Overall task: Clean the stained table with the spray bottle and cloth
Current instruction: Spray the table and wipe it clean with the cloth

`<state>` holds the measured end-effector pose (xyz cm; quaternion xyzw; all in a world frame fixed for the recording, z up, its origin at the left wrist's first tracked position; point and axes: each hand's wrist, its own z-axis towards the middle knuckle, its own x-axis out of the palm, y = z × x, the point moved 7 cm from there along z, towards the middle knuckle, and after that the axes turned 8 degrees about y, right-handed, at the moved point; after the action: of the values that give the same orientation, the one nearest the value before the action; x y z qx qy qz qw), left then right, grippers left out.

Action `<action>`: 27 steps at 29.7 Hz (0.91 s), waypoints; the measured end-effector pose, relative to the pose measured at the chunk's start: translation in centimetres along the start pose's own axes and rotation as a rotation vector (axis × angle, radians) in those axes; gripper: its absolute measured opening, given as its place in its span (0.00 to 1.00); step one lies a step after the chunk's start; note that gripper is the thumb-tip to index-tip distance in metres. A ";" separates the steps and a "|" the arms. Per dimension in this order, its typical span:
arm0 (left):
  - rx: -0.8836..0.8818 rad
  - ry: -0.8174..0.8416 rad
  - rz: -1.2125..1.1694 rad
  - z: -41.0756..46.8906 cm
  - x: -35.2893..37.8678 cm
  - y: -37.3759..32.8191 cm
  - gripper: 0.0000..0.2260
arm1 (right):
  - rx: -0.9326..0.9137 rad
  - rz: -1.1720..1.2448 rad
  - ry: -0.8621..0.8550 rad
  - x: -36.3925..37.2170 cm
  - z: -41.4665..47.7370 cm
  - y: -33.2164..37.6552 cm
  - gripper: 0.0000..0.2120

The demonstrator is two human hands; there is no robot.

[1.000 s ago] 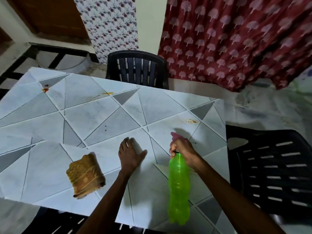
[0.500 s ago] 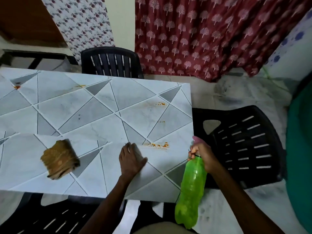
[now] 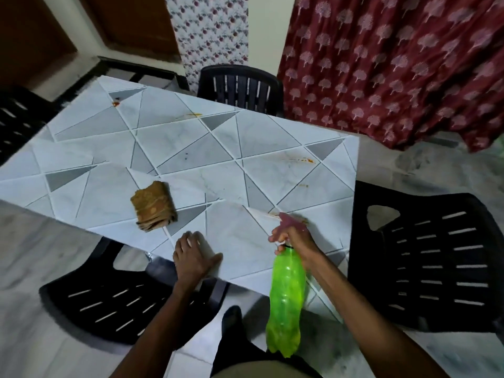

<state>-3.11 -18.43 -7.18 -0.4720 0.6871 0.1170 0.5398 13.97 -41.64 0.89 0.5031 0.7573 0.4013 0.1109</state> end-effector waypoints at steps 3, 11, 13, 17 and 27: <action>-0.025 -0.003 0.008 0.3 -1.2 2.7 0.49 | -0.016 -0.034 0.002 3.7 1.2 -0.1 0.19; 0.014 -0.006 -0.019 1.3 -3.7 8.3 0.49 | 0.076 -0.292 0.255 13.6 1.6 -3.9 0.26; 0.032 0.016 -0.002 1.6 -3.6 8.9 0.50 | 0.111 -0.382 0.300 14.7 1.3 -6.2 0.24; 0.076 0.077 -0.019 1.5 -3.4 8.6 0.54 | 0.184 -0.469 0.313 14.1 0.2 -9.6 0.22; 0.292 0.218 0.103 0.0 -0.3 3.5 0.52 | 0.158 -0.266 0.046 4.4 -6.1 -12.2 0.23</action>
<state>-5.84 -16.42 -8.18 -0.3629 0.7746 -0.0082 0.5180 0.20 -43.02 -2.89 0.3963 0.8488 0.3337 0.1056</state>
